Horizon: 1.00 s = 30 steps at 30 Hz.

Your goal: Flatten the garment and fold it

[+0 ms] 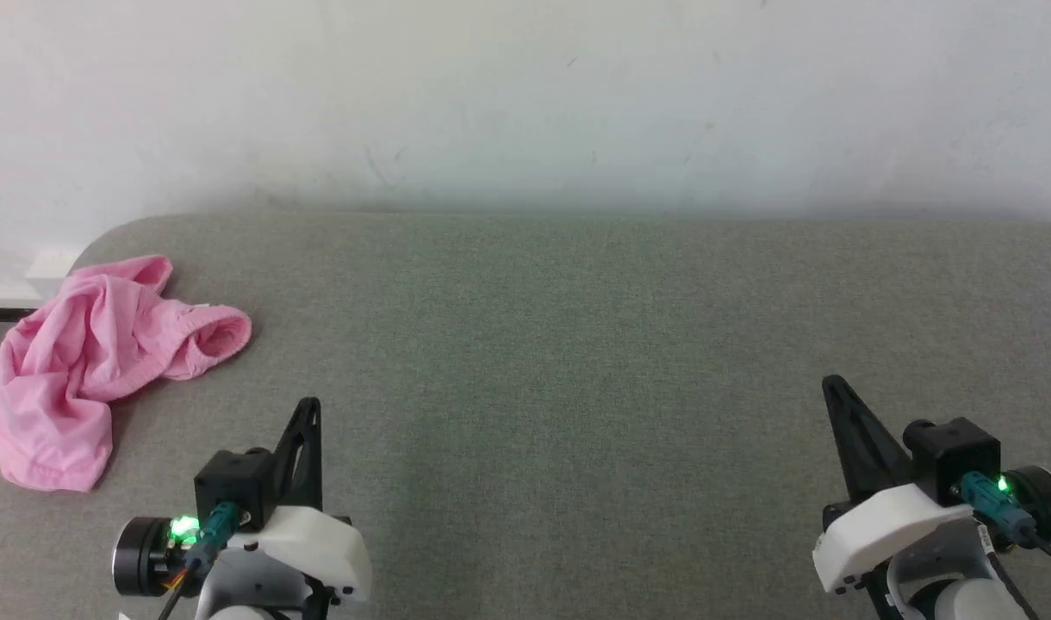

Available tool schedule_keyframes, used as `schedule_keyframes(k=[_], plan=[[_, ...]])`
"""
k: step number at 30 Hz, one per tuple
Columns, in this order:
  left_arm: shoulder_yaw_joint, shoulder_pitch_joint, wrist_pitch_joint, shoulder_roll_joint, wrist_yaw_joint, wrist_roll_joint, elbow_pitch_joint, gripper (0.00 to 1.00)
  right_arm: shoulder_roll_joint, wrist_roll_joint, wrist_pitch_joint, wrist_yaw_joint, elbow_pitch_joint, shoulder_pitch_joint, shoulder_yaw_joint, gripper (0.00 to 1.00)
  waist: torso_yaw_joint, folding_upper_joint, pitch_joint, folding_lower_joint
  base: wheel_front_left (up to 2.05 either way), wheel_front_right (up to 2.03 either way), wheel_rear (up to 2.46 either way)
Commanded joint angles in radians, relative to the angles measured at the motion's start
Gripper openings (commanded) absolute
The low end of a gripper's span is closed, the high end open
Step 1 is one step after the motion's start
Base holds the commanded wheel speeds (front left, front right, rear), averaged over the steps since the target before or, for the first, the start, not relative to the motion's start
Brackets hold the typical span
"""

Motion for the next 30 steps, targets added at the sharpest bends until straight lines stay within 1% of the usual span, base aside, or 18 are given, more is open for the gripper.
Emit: schedule_keyframes(k=[1, 24, 25, 30], plan=[[0.004, -0.012, 0.0, -0.005, -0.002, 0.007, 0.002, 0.0, 0.004, -0.008, 0.0, -0.002, -0.006, -0.007, 0.0, 0.0, 0.0, -0.0001, 0.0, 0.0, 0.0, 0.0, 0.0], [0.004, -0.012, 0.0, -0.005, -0.002, 0.007, 0.002, 0.0, 0.004, -0.008, 0.0, -0.002, -0.006, -0.007, 0.0, 0.0, 0.0, -0.0001, 0.0, 0.0, 0.0, 0.0, 0.0], [0.004, -0.012, 0.0, -0.005, -0.002, 0.007, 0.002, 1.0, 0.004, -0.008, 0.0, -0.002, -0.006, -0.007, 0.0, 1.0, 0.0, -0.0001, 0.0, 0.0, 0.0, 0.0, 0.0], [-0.001, 0.001, -0.001, 0.0, 0.0, 0.0, 0.0, 1.0, -0.001, 0.001, -0.001, 0.0, 0.002, 0.0, 0.0, 1.0, 0.0, -0.0001, 0.0, 0.0, 0.0, 0.0, 0.0]])
